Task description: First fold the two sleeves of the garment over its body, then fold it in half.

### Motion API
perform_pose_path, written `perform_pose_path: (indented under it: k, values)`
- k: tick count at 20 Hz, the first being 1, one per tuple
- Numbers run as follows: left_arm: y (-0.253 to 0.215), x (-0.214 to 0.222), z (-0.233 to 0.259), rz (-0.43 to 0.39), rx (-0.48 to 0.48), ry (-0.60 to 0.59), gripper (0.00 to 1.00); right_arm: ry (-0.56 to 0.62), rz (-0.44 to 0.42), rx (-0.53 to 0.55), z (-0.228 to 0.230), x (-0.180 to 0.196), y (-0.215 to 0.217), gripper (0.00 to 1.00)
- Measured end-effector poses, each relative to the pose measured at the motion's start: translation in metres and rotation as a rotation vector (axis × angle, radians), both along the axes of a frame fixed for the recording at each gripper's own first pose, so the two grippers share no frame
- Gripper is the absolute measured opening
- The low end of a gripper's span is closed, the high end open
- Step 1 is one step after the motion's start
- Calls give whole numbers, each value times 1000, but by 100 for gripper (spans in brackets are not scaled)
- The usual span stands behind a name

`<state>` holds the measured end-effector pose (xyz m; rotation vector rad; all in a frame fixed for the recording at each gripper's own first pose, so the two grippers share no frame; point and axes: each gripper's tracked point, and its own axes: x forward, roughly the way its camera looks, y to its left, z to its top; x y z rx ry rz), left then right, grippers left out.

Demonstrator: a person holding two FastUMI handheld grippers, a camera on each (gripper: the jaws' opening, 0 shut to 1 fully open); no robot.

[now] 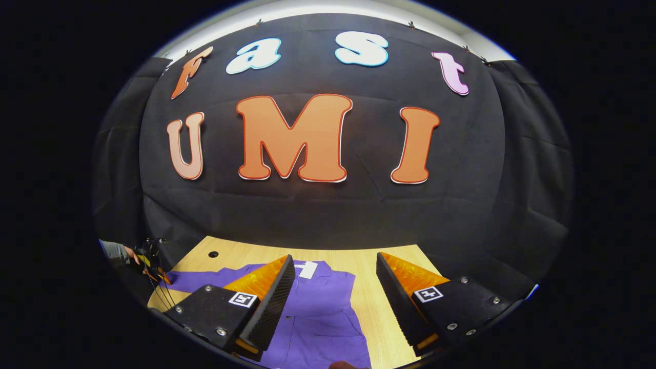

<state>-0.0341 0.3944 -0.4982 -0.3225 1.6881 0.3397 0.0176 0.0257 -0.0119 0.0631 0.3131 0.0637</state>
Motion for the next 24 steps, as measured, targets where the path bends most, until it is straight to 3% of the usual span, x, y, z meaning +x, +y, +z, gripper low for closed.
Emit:
perform_pose_path:
  k: [1,2,4,7,11,12,14,16,17,24]
  values:
    - [-1,-1,0,-3,-3,-5,64,2,4,8,-1,0,1,100]
    - [-2,1,-1,3,-9,-13,63,3,7,13,-1,0,1,95]
    - [-9,7,0,14,-26,-20,38,8,4,11,-4,-1,-5,95]
    - [-18,7,3,24,-45,-33,15,15,-9,11,-6,-3,-16,95]
    - [-35,26,32,-32,-57,-85,11,27,-28,42,-12,-1,-33,95]
    - [-41,35,42,-53,-53,-102,11,22,-34,45,-12,0,-37,100]
    - [-57,50,63,-105,-60,-147,9,18,-37,49,-12,2,-44,95]
    - [-78,64,87,-159,-69,-186,9,13,-33,55,-12,5,-48,100]
    - [-89,69,101,-184,-73,-205,9,7,-34,55,-12,6,-52,95]
    - [-175,109,183,-365,-122,-313,9,-1,-17,52,-19,8,-80,95]
